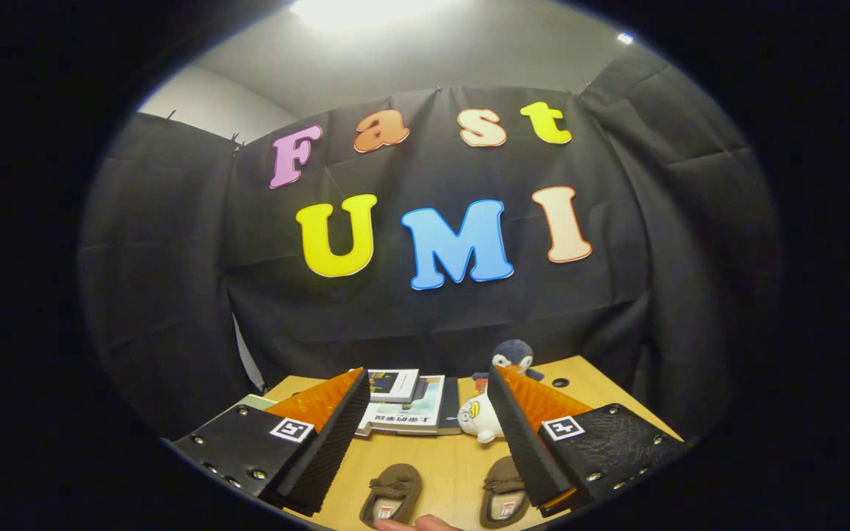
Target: Open the storage box then place both shoes into the box .Put the left shoe in first, then the right shoe, with the right side of both shoes facing outward in a uniform manner.
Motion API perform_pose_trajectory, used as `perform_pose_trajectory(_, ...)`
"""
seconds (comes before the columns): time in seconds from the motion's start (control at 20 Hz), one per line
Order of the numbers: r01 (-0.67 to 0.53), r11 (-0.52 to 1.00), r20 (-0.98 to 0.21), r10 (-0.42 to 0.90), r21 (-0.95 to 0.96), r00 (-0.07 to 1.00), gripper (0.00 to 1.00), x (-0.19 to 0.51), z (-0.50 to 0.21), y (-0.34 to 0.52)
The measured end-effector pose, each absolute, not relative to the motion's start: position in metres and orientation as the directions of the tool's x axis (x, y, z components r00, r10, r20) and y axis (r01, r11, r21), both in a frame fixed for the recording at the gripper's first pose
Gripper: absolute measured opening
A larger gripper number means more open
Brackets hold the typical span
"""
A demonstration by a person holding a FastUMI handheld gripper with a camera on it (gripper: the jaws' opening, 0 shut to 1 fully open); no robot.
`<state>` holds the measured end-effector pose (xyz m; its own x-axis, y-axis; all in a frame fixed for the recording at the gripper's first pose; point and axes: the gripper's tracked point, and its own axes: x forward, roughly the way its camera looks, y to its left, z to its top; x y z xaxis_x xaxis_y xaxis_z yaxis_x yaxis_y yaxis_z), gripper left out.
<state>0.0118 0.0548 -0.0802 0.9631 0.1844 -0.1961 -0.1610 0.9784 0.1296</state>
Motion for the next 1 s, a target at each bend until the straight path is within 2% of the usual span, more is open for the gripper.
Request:
perform_pose_trajectory(0.2,-0.281,0.935,-0.272,0.335,0.217,0.902,0.97,0.02,-0.117,0.093)
perform_pose_trajectory(0.5,-0.381,0.812,-0.403,0.559,0.441,0.725,0.99,0.006,-0.18,0.168)
perform_pose_trajectory(0.75,-0.408,0.707,-0.461,0.695,0.578,0.552,0.99,-0.003,-0.226,0.215)
perform_pose_trajectory(1.0,-0.382,0.633,-0.473,0.766,0.674,0.434,0.99,-0.007,-0.267,0.244)
